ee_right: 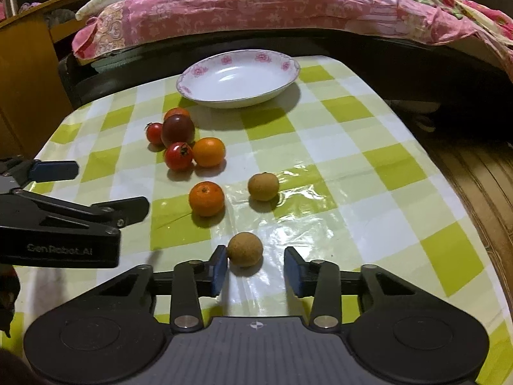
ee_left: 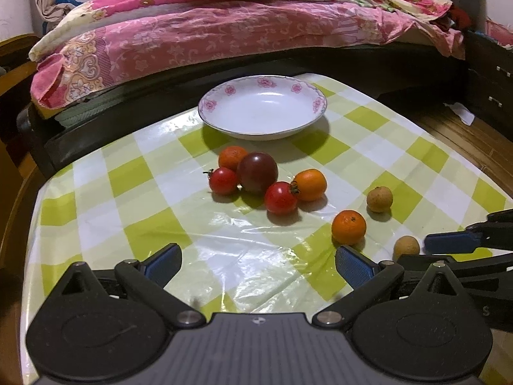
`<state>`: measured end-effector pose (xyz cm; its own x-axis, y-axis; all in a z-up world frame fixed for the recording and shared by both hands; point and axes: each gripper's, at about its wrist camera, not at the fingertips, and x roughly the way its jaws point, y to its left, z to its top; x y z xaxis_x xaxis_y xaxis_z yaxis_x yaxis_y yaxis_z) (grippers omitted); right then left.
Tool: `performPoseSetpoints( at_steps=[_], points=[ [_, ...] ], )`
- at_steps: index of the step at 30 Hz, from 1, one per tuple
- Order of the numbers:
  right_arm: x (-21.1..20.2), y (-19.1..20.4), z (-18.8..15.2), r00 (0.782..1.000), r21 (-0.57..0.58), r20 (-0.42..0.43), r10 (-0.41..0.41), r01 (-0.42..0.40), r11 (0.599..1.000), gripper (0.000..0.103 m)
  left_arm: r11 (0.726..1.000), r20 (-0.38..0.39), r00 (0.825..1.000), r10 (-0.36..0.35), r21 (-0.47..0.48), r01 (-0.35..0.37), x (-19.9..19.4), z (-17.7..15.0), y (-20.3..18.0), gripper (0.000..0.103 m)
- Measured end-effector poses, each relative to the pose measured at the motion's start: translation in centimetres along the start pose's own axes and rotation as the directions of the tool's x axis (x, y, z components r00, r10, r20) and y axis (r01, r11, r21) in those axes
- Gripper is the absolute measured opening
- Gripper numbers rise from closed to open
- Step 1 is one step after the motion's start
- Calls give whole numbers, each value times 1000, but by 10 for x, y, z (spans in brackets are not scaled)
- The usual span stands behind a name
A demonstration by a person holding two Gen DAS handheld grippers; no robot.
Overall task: Organize fruits
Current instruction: 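Grasp the orange mandarin with the left tool while the right tool grasps a brown fruit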
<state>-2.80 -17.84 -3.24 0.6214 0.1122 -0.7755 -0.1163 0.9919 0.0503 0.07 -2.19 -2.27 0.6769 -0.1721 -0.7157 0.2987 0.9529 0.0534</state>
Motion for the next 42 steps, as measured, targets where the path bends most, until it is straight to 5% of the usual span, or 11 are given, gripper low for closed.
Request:
performPoseSetpoints(
  at_steps=[4,30,42],
  points=[
    [3,2,-1,1000,-12,-19,11,-11,1000,21,1000,-6,1000,-5,14,5,2,-1,-2,103],
    [1,-15,5,1000,4,-3,4,-4,1000,19,993,-24,996,-90,73,92,23,9,-25,94],
    [1,-21,5,1000,18,-7,-19,19,1000,19,985,-3,992,-125,124,124,30,14,-37,78]
  ],
)
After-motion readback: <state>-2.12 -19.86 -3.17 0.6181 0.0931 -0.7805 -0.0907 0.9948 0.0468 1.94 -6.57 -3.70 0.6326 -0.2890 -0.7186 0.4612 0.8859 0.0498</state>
